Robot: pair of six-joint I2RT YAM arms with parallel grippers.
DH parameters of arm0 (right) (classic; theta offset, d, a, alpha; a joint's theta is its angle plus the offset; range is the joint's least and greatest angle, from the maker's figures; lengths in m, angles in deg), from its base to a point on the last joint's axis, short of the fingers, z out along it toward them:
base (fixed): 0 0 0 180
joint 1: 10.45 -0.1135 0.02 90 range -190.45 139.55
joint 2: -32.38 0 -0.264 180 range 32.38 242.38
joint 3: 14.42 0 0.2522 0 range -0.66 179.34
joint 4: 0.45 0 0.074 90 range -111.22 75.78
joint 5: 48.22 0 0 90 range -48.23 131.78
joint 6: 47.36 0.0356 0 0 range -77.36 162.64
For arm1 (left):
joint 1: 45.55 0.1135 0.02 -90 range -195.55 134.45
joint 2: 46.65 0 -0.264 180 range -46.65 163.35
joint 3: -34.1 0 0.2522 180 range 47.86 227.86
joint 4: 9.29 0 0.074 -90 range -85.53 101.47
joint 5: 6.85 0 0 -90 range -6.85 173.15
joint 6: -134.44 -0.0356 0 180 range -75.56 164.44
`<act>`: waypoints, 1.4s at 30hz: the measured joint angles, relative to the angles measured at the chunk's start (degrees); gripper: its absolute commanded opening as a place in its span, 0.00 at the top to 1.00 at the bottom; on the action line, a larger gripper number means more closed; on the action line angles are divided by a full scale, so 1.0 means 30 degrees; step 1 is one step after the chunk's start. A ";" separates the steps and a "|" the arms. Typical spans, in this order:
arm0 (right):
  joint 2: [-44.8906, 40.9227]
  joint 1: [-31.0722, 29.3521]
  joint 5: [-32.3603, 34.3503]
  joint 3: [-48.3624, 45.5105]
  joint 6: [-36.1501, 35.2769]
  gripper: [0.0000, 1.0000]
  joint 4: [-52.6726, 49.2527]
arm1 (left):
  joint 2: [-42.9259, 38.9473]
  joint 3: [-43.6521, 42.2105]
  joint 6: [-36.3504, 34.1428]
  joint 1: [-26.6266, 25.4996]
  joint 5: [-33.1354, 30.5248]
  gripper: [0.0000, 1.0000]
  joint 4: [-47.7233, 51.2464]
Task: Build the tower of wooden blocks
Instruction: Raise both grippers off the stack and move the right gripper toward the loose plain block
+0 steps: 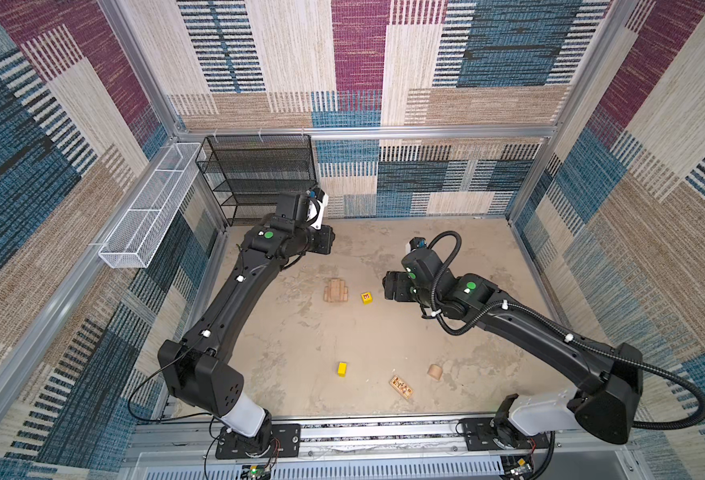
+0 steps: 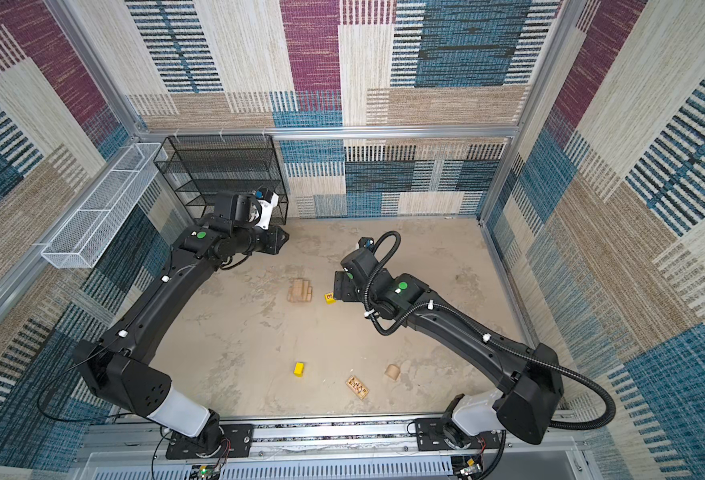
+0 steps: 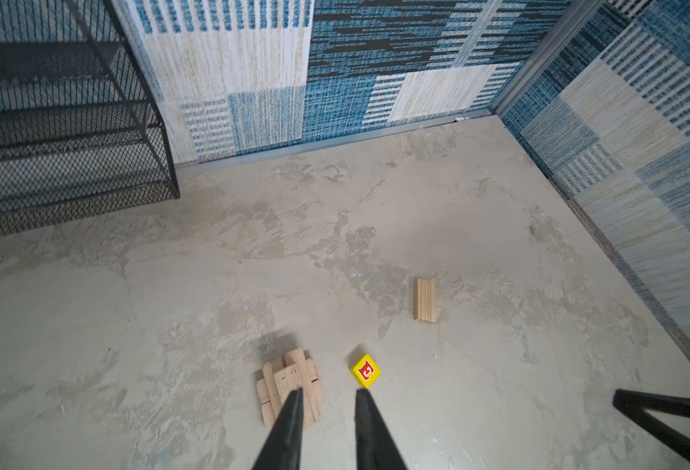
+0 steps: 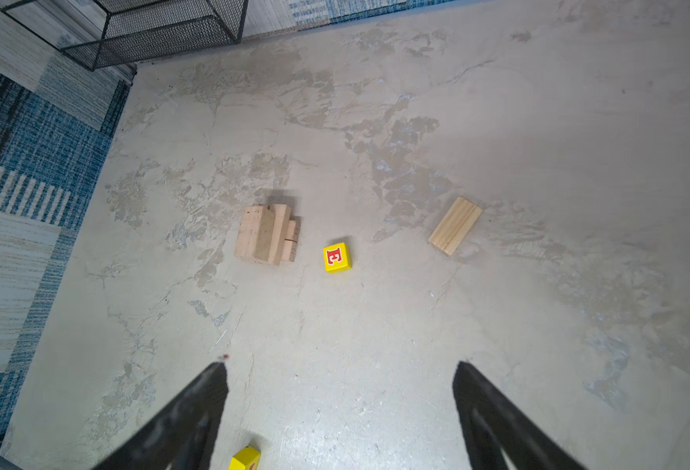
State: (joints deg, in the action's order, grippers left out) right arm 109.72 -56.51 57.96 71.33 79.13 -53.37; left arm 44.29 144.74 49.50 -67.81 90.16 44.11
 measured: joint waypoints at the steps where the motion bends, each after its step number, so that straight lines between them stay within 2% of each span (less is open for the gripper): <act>1: -0.0415 0.0000 0.0131 -0.0328 0.0168 0.08 -0.0124 | 0.0015 0.0000 -0.0255 -0.0372 -0.0284 0.74 -0.0102; 6: -0.2178 0.0007 0.0627 -0.1902 0.1071 0.07 -0.0787 | 0.0226 -0.0146 -0.1719 -0.2455 -0.0641 0.74 -0.0459; 14: -0.4167 0.0007 0.1508 -0.3548 0.2608 0.05 -0.1719 | -0.0066 -0.1654 -0.3541 -0.4204 -0.0627 0.74 -0.1107; 23: -0.7278 0.0131 0.1727 -0.6433 0.4954 0.09 -0.2951 | -0.1617 -0.2047 -0.2856 -0.4852 0.1326 0.73 -0.1129; 29: -0.9814 0.0197 0.1676 -0.7847 0.6543 0.13 -0.4306 | -0.2382 -0.3891 -0.2543 -0.4867 0.2310 0.73 -0.0976; 36: -0.9173 0.0277 0.1413 -0.7898 0.6878 0.20 -0.5027 | -0.1989 -0.4510 -0.1953 -0.4867 0.2761 0.74 -0.0845; 42: -0.6280 0.1370 0.0532 -0.7956 0.5945 0.25 -0.3351 | -0.1450 -0.4342 -0.1953 -0.4881 0.2608 0.72 -0.0481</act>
State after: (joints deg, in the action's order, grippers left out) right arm 90.88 -52.41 59.56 47.46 96.96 -63.43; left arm 39.94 131.72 43.65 -82.45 97.98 42.66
